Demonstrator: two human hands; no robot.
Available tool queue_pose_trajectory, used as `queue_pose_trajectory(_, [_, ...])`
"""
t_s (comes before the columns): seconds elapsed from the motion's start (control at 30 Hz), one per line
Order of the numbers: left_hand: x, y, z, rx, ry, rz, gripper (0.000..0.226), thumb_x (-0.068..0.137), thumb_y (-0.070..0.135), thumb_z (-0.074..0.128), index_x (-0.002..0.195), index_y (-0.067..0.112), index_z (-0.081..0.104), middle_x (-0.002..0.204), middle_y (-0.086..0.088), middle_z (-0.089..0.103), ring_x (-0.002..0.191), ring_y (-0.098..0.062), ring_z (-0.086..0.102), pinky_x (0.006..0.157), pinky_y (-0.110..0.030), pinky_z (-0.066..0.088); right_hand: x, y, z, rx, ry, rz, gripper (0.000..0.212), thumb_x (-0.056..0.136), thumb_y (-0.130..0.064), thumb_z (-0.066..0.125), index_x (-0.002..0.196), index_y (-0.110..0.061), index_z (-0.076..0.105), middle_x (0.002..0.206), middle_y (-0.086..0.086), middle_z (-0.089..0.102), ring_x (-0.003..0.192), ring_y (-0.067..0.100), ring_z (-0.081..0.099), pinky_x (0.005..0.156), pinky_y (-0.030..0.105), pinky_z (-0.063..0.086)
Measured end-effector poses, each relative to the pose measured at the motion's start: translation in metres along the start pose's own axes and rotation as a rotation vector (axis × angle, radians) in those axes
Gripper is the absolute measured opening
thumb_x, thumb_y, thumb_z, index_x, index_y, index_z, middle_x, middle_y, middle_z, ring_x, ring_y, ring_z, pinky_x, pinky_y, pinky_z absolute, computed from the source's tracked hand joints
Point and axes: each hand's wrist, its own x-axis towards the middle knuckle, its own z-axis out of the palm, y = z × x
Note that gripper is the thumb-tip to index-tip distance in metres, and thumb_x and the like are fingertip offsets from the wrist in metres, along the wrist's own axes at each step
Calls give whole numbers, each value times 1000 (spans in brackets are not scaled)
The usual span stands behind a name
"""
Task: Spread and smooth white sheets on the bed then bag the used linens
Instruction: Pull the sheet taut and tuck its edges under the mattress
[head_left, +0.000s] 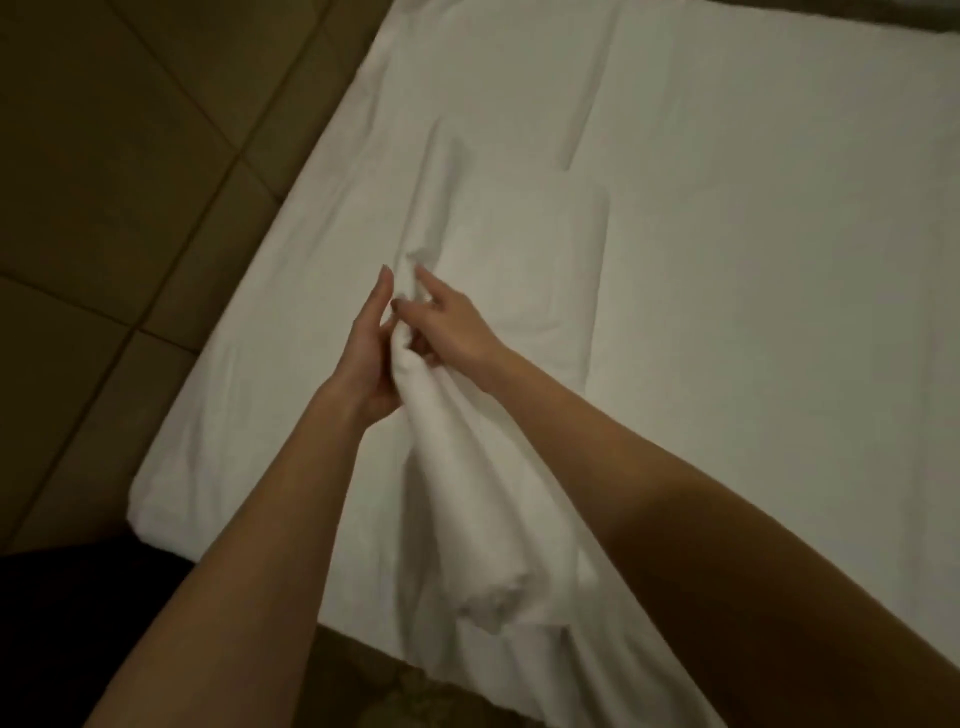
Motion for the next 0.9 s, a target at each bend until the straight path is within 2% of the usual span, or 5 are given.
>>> queue_pose_trajectory(0.07, [7,-4,-41,113,108,-51,52,91,58,49,107,12,68,103,-11,68,90,-22,68,78,-29,55,8,21,28,-39,-88,90,60,98,-32,50,151,-18,27,112,6,62,89,14,62,70,18,47])
queue_pose_trajectory(0.17, [20,-33,-83,461,317,-223,45,88,42,66,118,9,66,100,-8,72,84,-23,69,68,-29,53,7,71,35,-222,-82,139,47,100,-23,44,146,-11,39,141,10,50,127,23,50,105,28,38])
queue_pose_trajectory(0.4, [29,-57,-124,722,527,47,34,89,11,67,121,1,60,110,-16,64,92,-26,59,82,-36,48,-24,148,-61,-218,807,305,49,83,-29,68,125,-9,53,126,12,50,114,28,52,102,42,42])
queue_pose_trajectory(0.57, [31,-45,-151,740,583,26,35,92,17,65,124,6,59,114,-16,62,96,-29,59,91,-43,49,-34,165,-83,193,517,439,41,86,-34,71,114,-7,58,98,4,63,79,16,62,70,27,54])
queue_pose_trajectory(0.9, [35,-52,-154,737,562,5,29,94,16,62,121,10,58,103,-11,62,86,-27,57,83,-40,47,-17,161,-70,336,379,368,32,70,-25,85,97,-14,71,96,3,74,85,18,72,86,36,57])
